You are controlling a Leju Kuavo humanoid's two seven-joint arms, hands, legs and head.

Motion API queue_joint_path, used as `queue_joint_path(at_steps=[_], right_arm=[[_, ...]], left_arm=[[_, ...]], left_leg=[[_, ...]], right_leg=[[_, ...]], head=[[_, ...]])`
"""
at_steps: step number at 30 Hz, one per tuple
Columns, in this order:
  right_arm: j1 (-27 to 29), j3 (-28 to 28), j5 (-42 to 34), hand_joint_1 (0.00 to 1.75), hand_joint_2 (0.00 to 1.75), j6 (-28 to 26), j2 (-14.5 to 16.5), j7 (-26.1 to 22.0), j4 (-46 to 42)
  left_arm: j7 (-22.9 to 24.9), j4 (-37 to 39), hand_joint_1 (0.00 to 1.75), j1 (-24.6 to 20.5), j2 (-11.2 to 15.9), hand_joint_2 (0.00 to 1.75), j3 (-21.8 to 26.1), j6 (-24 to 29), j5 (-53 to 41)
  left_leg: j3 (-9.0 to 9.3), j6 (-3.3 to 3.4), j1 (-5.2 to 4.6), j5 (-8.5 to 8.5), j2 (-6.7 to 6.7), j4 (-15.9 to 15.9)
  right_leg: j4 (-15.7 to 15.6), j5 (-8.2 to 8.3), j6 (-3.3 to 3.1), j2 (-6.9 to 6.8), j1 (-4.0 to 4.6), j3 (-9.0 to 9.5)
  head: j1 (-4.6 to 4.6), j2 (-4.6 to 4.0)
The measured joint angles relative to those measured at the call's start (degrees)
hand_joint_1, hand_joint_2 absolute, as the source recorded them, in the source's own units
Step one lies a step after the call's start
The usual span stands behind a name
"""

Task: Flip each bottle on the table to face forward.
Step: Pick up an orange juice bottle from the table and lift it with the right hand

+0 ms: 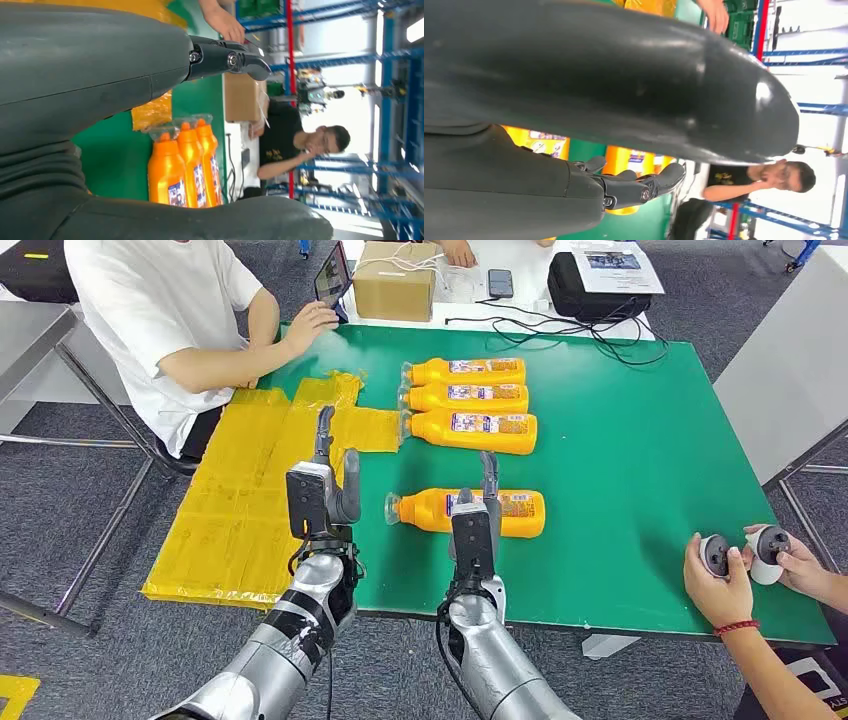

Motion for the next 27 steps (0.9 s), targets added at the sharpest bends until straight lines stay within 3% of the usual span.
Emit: queue_joint_path(at_steps=[4,6,7,8,10,11,27], right_arm=[[-1.26,-1.25,0.42,0.0,0.0,1.47,0.04,0.0,1.71],[-1.78,-1.99,0.49,0.0,0.0,2.06,0.13,0.0,2.61],[-1.96,-2.29,0.48,0.0,0.44,2.29,0.16,0.0,2.93],[-2.08,-2.56,0.46,0.0,0.87,2.56,0.17,0.0,3.19],[-2.22,-3.07,0.46,0.0,1.75,3.09,0.17,0.0,3.52],[-2.23,-3.31,0.45,0.0,1.75,3.4,0.17,0.0,3.59],[-2.65,-6.49,0.15,0.0,1.75,4.89,0.17,0.0,4.76]], left_arm=[[0.0,1.39,0.0,-1.08,0.01,0.0,0.0,-0.27,1.28],[0.0,2.22,0.0,-1.62,0.01,0.87,0.05,-0.59,1.76],[0.0,2.58,0.0,-1.81,0.0,0.87,0.06,-0.72,1.89],[0.0,2.88,0.0,-1.96,0.0,1.31,0.07,-0.81,1.95],[0.0,3.33,0.0,-2.17,0.0,1.31,0.06,-0.98,2.01],[0.0,3.48,0.0,-2.24,0.0,1.75,0.06,-1.02,2.05],[0.0,9.35,0.0,-5.43,0.02,1.75,-1.89,1.45,7.69]], left_leg=[[0.0,0.0,0.0,0.01,0.0,0.0],[0.0,0.0,0.0,0.01,0.0,0.01],[0.0,0.0,0.0,0.01,0.0,0.01],[0.0,0.0,0.0,0.01,0.0,0.01],[0.0,0.0,0.0,0.01,0.0,0.01],[0.0,0.0,0.0,0.0,0.0,0.01],[0.0,0.01,0.0,0.0,0.0,0.02]], right_leg=[[0.0,0.01,0.01,0.01,0.0,0.01],[0.0,0.01,0.01,0.0,0.0,0.01],[0.01,0.01,0.01,0.0,0.0,0.01],[0.01,0.01,0.01,0.0,0.0,0.01],[0.01,0.01,0.01,0.0,0.0,0.0],[0.01,0.01,0.01,0.0,0.0,0.0],[0.0,0.01,0.01,0.0,0.0,0.0]], head=[[0.01,0.0],[0.01,0.0],[0.01,0.0],[0.0,0.0],[0.01,0.0],[0.0,0.0],[0.01,0.0]])
